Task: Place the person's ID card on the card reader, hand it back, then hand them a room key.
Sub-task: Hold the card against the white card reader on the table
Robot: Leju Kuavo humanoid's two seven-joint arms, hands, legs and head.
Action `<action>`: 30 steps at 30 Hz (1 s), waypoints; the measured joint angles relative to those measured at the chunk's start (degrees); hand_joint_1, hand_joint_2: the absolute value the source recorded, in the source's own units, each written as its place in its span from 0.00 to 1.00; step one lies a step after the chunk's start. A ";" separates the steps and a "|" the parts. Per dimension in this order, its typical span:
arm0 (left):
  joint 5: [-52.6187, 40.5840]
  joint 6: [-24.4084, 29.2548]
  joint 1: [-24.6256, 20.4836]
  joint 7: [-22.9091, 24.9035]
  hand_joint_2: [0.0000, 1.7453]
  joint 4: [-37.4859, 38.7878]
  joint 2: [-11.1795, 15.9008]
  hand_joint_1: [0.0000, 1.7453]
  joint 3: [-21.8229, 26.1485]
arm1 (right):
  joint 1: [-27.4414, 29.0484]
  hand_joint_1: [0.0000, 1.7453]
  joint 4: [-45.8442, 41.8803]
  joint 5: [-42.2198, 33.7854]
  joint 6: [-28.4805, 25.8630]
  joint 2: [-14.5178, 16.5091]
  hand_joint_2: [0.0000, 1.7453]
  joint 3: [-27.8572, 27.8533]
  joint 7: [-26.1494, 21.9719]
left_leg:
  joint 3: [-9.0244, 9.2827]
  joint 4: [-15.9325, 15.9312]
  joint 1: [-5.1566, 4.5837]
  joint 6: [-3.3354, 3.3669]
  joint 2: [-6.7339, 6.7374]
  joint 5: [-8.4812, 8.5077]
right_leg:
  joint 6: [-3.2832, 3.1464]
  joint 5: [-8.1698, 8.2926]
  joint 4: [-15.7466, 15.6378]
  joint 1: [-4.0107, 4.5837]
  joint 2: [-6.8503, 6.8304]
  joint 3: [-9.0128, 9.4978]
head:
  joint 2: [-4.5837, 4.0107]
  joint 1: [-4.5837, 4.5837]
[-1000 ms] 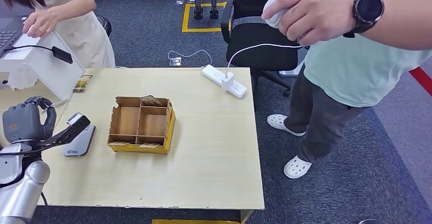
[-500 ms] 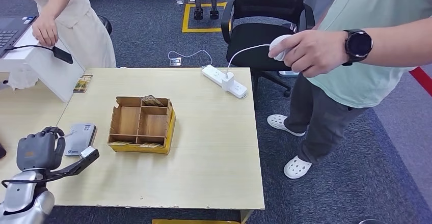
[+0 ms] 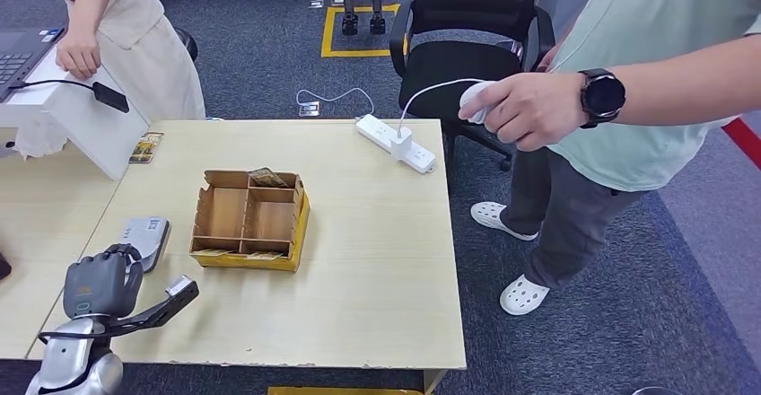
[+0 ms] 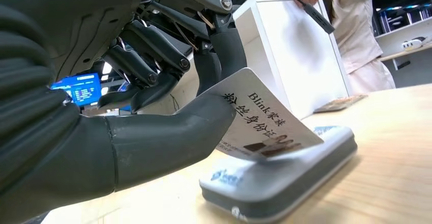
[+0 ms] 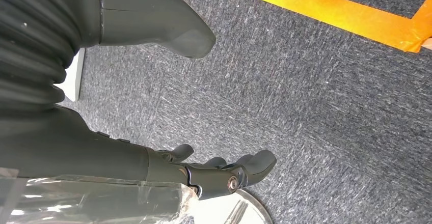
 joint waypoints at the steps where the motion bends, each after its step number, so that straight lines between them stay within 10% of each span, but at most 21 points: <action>1: -0.08 0.24 -0.04 0.03 1.00 0.38 -0.24 1.00 -0.04 | 0.00 0.00 -0.01 -0.01 -0.01 0.00 1.00 -0.01 0.01 | 0.00 0.00 0.00 0.00 0.00 0.00 | 0.00 0.00 0.00 0.00 0.00 0.00 | 0.00 0.00; 30: -8.80 6.08 -5.25 6.94 1.00 14.35 -2.72 1.00 -0.06 | -0.05 0.00 -0.07 0.16 -0.15 0.00 1.00 -0.17 0.00 | 0.02 0.00 -0.01 0.03 -0.02 0.05 | 0.01 0.05 0.01 0.00 -0.03 0.03 | 0.00 0.00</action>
